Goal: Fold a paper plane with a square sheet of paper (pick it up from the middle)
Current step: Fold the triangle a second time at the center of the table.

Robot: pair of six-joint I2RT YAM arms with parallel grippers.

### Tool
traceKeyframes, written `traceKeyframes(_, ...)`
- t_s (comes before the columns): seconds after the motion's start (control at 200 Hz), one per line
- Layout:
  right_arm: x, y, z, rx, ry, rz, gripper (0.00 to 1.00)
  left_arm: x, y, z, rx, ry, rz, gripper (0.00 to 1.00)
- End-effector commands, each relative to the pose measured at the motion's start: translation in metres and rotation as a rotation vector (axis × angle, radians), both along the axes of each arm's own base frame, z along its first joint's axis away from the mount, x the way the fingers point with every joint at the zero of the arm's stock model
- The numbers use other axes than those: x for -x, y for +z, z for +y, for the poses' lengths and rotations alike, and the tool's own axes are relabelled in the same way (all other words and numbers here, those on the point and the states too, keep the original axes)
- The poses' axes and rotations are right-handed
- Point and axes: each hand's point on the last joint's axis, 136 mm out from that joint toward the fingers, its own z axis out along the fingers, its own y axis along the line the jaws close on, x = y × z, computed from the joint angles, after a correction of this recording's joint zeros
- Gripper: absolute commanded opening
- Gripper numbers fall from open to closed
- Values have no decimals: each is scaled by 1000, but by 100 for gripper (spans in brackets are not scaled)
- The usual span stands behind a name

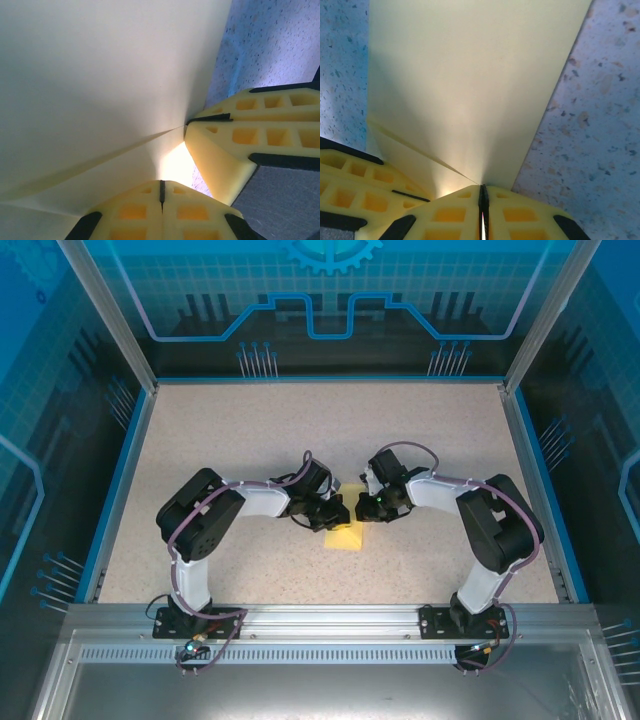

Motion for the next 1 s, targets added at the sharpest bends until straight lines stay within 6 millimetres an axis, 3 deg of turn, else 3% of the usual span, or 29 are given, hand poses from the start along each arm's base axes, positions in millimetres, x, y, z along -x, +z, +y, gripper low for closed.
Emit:
traceKeyframes(0.0, 2, -9, -2, 35, 16, 15, 10, 4, -10, 1, -38, -15, 15, 5)
traceKeyframes(0.555, 2, -6, -2, 41, 20, 15, 10, 15, -33, 13, -123, 5, 69, 5)
traceKeyframes(0.64, -1, 5, -2, 39, 10, 2, 13, 18, -38, 17, -148, 12, 83, 5)
traceKeyframes(0.815, -13, 46, -13, 58, -42, -126, 28, 25, -47, 27, -196, 25, 106, 4)
traceKeyframes(0.99, -4, 44, -4, 28, -7, -112, 15, 28, -50, 28, -208, 25, 112, 3)
